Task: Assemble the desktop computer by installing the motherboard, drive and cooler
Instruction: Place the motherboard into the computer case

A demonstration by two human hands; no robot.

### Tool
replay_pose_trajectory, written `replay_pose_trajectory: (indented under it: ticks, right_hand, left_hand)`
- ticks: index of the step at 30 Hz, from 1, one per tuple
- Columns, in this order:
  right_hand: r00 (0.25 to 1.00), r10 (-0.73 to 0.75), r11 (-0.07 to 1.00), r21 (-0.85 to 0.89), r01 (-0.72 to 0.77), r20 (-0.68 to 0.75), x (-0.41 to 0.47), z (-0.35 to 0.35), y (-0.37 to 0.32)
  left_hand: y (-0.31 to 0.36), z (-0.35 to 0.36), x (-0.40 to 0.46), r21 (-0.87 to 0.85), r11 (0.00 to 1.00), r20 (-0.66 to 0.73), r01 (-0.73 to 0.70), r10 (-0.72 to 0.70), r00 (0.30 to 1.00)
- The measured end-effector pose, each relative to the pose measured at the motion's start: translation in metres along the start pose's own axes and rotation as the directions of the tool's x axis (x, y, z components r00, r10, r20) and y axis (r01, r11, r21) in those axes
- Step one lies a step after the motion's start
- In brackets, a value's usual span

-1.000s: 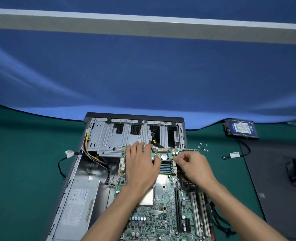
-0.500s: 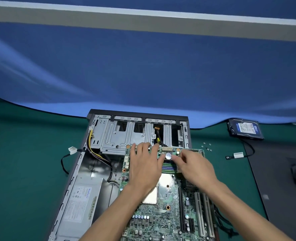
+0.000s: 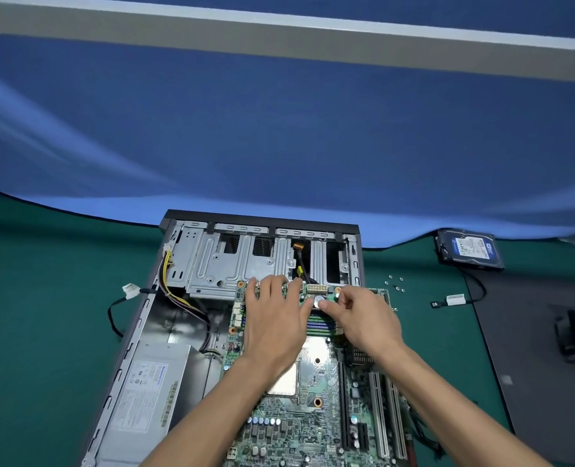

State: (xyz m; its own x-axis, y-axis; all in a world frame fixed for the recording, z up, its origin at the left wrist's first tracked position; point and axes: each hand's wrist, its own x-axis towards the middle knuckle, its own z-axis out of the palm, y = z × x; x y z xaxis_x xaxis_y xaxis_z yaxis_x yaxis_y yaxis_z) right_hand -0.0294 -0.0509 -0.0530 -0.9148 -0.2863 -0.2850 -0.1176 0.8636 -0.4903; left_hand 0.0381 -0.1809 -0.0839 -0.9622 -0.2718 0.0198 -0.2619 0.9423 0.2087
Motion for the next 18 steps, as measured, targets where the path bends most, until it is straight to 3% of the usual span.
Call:
replay_pose_trajectory:
  ticks: [6, 8, 16, 18]
  right_hand:
    - [0.987, -0.047, 0.977, -0.197, 0.077, 0.152, 0.007, -0.011, 0.002]
    - [0.986, -0.049, 0.986, -0.152, 0.073, 0.157, 0.007, -0.012, 0.003]
    - [0.966, 0.022, 0.994, 0.094, -0.048, 0.256, 0.014, -0.010, 0.002]
    - [0.973, 0.005, 0.997, 0.075, -0.023, 0.233, 0.014, -0.008, 0.003]
  left_hand:
    - [0.011, -0.003, 0.007, -0.025, 0.995, 0.039, 0.095, -0.094, 0.995]
    - [0.018, -0.003, 0.008, 0.017, 0.990, 0.035, 0.142, -0.143, 0.989]
    - [0.020, -0.004, 0.006, 0.081, 0.992, -0.016, 0.097, -0.096, 0.995]
    - [0.020, -0.002, 0.006, 0.083, 0.992, -0.017, 0.095, -0.093, 0.995]
